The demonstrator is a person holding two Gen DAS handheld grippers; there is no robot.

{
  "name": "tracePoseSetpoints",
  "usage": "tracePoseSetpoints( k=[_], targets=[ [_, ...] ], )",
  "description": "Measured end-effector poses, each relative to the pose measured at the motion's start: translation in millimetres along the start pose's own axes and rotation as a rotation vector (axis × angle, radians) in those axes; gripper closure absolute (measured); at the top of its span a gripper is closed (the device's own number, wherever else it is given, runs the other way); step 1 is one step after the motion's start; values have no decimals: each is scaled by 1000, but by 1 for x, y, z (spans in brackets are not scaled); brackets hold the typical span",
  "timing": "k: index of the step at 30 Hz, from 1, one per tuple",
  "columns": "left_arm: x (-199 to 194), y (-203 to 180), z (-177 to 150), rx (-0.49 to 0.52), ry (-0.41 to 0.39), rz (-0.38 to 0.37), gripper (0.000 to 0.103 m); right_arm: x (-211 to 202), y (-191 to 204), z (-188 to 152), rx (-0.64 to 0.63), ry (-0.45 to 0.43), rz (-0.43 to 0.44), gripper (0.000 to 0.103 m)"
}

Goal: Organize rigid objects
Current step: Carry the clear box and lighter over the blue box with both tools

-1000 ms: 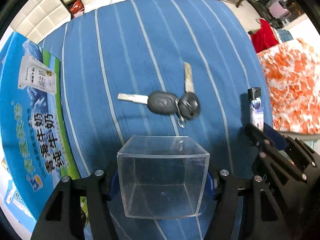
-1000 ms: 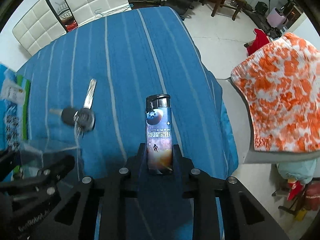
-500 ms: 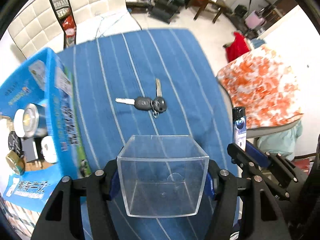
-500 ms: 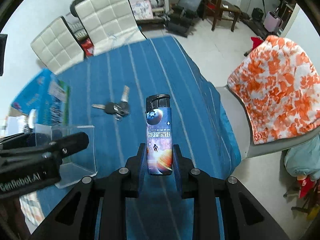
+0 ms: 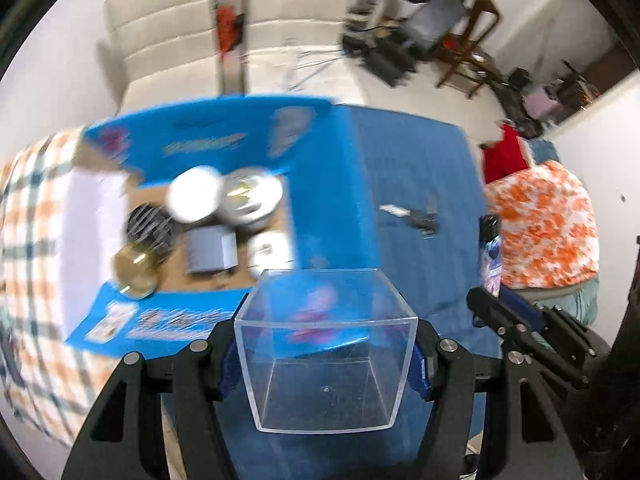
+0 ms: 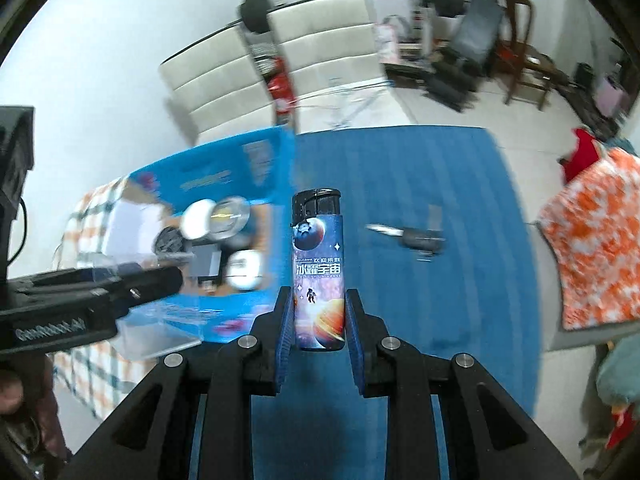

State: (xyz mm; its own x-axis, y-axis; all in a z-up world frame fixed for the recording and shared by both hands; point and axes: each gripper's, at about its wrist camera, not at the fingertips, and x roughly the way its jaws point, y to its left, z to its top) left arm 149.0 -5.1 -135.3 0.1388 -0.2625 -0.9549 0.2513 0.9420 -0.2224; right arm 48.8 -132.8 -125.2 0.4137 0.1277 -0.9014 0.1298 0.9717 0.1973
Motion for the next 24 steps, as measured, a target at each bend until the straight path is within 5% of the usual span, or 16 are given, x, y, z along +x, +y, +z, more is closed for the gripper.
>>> tracePoseSetpoints(
  k=[10, 24],
  targets=[
    [49, 97, 5, -97, 105, 41, 41, 115, 71, 14, -36, 147, 13, 76],
    [89, 116, 21, -61, 184, 96, 41, 199, 94, 23, -80, 269, -39, 76]
  ],
)
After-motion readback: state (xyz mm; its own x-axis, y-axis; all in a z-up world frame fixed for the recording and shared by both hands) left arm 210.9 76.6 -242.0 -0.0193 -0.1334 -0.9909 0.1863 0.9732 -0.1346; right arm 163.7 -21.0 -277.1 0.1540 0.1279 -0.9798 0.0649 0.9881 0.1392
